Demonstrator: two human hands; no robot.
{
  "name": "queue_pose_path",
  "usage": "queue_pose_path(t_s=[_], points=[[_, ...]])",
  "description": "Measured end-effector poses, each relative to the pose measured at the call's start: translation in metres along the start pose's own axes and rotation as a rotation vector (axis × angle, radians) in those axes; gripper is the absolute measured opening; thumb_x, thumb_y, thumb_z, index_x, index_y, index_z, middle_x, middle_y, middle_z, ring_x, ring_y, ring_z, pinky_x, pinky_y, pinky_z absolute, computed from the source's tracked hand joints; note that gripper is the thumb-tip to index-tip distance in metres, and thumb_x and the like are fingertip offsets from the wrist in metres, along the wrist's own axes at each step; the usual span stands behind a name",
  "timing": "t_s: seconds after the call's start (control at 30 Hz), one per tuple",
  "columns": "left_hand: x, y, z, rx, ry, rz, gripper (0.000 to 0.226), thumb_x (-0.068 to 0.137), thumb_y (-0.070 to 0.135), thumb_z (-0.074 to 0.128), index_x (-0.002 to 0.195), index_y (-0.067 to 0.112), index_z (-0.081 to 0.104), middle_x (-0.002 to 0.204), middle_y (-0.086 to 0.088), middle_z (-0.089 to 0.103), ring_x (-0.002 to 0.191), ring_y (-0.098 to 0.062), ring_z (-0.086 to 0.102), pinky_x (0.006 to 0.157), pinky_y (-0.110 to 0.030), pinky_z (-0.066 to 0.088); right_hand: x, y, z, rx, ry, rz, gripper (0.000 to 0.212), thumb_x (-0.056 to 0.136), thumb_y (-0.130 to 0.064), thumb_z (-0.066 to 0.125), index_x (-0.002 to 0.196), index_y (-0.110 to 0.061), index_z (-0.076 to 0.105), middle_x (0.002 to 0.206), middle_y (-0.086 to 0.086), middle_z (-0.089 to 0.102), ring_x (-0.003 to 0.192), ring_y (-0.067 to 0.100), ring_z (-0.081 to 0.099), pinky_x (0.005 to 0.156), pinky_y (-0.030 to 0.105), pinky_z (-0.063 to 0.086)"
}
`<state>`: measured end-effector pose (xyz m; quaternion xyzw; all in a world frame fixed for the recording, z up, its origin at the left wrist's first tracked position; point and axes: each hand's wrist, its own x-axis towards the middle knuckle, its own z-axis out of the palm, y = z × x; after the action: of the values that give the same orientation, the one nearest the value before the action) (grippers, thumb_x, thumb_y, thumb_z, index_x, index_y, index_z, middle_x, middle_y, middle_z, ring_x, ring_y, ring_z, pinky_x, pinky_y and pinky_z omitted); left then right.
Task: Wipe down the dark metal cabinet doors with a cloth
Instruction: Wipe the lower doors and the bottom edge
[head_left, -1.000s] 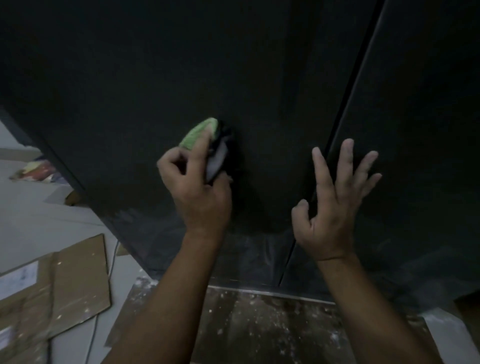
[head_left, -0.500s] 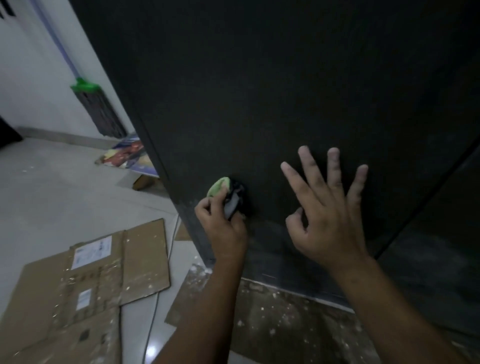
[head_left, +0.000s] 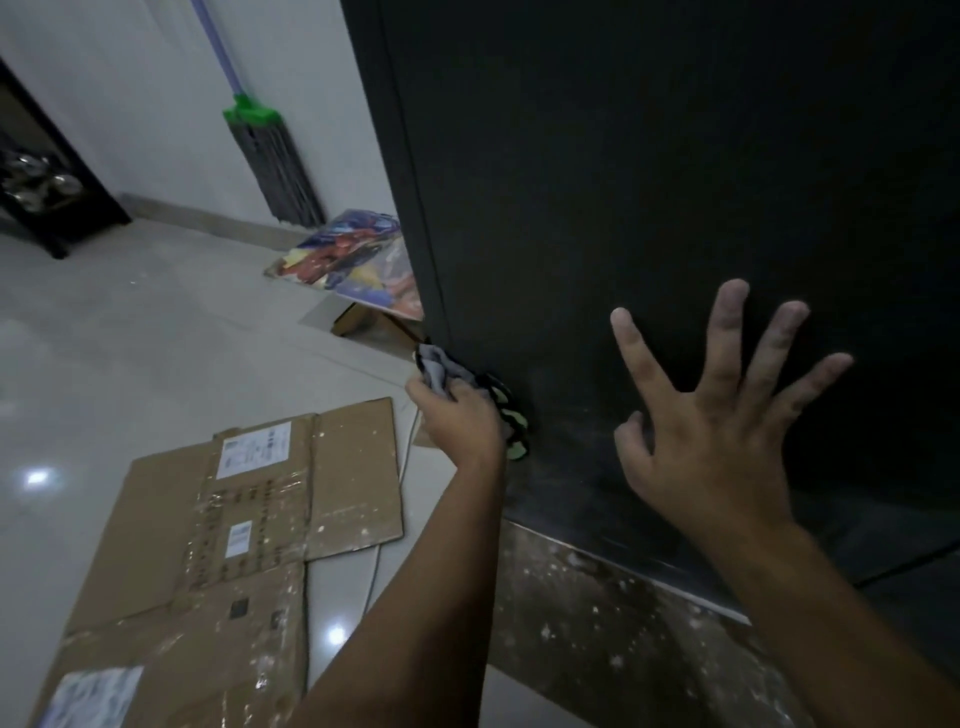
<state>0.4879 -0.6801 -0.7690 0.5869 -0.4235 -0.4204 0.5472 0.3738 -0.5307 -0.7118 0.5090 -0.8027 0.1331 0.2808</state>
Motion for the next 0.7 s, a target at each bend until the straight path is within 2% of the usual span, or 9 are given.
queue_pose_path(t_s=[0.1, 0.2, 0.23, 0.33, 0.43, 0.47, 0.57, 0.63, 0.7], points=[[-0.003, -0.014, -0.003, 0.135, -0.106, 0.059, 0.014, 0.098, 0.013, 0.037, 0.109, 0.020, 0.033, 0.105, -0.019, 0.055, 0.089, -0.034, 0.057, 0.074, -0.042, 0.050, 0.001, -0.003, 0.005, -0.015, 0.014, 0.015, 0.090, 0.084, -0.035, 0.061, 0.157, -0.041, 0.008, 0.158, 0.019, -0.013, 0.142, 0.052, -0.009, 0.103, 0.081, -0.002], [-0.008, -0.024, -0.010, 0.217, -0.216, 0.102, 0.013, 0.100, 0.006, 0.038, 0.101, 0.015, 0.029, 0.095, -0.013, 0.049, 0.078, -0.025, 0.052, 0.059, -0.019, 0.043, 0.003, -0.009, 0.010, -0.005, 0.019, 0.030, 0.090, 0.084, -0.035, 0.059, 0.157, -0.041, 0.007, 0.157, 0.019, -0.012, 0.141, 0.052, -0.008, 0.103, 0.081, -0.002], [-0.010, -0.024, -0.012, 0.210, -0.238, 0.111, 0.013, 0.100, 0.003, 0.039, 0.101, 0.013, 0.030, 0.095, -0.012, 0.048, 0.077, -0.022, 0.050, 0.058, -0.017, 0.041, 0.003, -0.009, 0.012, -0.006, 0.027, 0.029, 0.089, 0.084, -0.036, 0.059, 0.157, -0.042, 0.007, 0.157, 0.019, -0.012, 0.141, 0.051, -0.008, 0.103, 0.081, -0.002], [-0.008, -0.028, -0.014, 0.240, -0.274, 0.149, 0.017, 0.098, 0.004, 0.040, 0.105, 0.016, 0.030, 0.107, -0.015, 0.049, 0.088, -0.024, 0.052, 0.073, -0.036, 0.047, 0.003, -0.008, 0.017, 0.000, 0.062, 0.027, 0.087, 0.086, -0.036, 0.056, 0.157, -0.043, 0.006, 0.156, 0.017, -0.011, 0.141, 0.049, -0.008, 0.104, 0.080, -0.003], [-0.007, -0.032, -0.011, 0.254, -0.244, 0.163, 0.016, 0.098, 0.007, 0.040, 0.105, 0.017, 0.029, 0.106, -0.014, 0.048, 0.090, -0.026, 0.053, 0.076, -0.040, 0.046, 0.004, -0.007, 0.019, 0.031, 0.070, 0.036, 0.082, 0.089, -0.035, 0.050, 0.155, -0.047, 0.003, 0.156, 0.011, -0.016, 0.144, 0.040, -0.028, 0.106, 0.076, -0.009], [-0.007, -0.034, -0.010, 0.265, -0.231, 0.171, 0.015, 0.097, 0.008, 0.040, 0.104, 0.017, 0.029, 0.105, -0.014, 0.048, 0.090, -0.027, 0.053, 0.075, -0.041, 0.046, 0.004, -0.007, 0.019, 0.042, 0.075, 0.039, 0.081, 0.089, -0.034, 0.049, 0.155, -0.047, 0.005, 0.156, 0.010, -0.015, 0.144, 0.039, -0.028, 0.107, 0.075, -0.010], [-0.011, -0.035, -0.009, 0.250, -0.227, 0.144, 0.015, 0.098, 0.007, 0.038, 0.106, 0.015, 0.028, 0.094, -0.002, 0.043, 0.083, -0.020, 0.049, 0.073, -0.038, 0.043, 0.002, -0.006, 0.020, 0.039, 0.108, 0.040, 0.078, 0.088, -0.030, 0.050, 0.155, -0.047, 0.013, 0.156, 0.011, -0.007, 0.144, 0.042, -0.008, 0.108, 0.074, -0.004], [-0.015, -0.032, -0.008, 0.238, -0.219, 0.128, 0.017, 0.099, 0.004, 0.038, 0.108, 0.015, 0.029, 0.092, 0.005, 0.040, 0.081, -0.013, 0.047, 0.075, -0.034, 0.040, 0.002, -0.004, 0.020, 0.048, 0.121, 0.042, 0.076, 0.089, -0.029, 0.048, 0.155, -0.048, 0.015, 0.156, 0.009, -0.004, 0.144, 0.040, -0.005, 0.108, 0.073, -0.004], [-0.022, -0.029, -0.010, 0.230, -0.222, 0.149, 0.019, 0.098, 0.003, 0.041, 0.111, 0.013, 0.031, 0.097, 0.001, 0.046, 0.083, -0.013, 0.049, 0.077, -0.034, 0.041, 0.002, -0.005, 0.020, 0.057, 0.133, 0.059, 0.074, 0.090, -0.029, 0.047, 0.154, -0.049, 0.016, 0.157, 0.008, -0.004, 0.145, 0.036, -0.006, 0.109, 0.072, -0.005]])
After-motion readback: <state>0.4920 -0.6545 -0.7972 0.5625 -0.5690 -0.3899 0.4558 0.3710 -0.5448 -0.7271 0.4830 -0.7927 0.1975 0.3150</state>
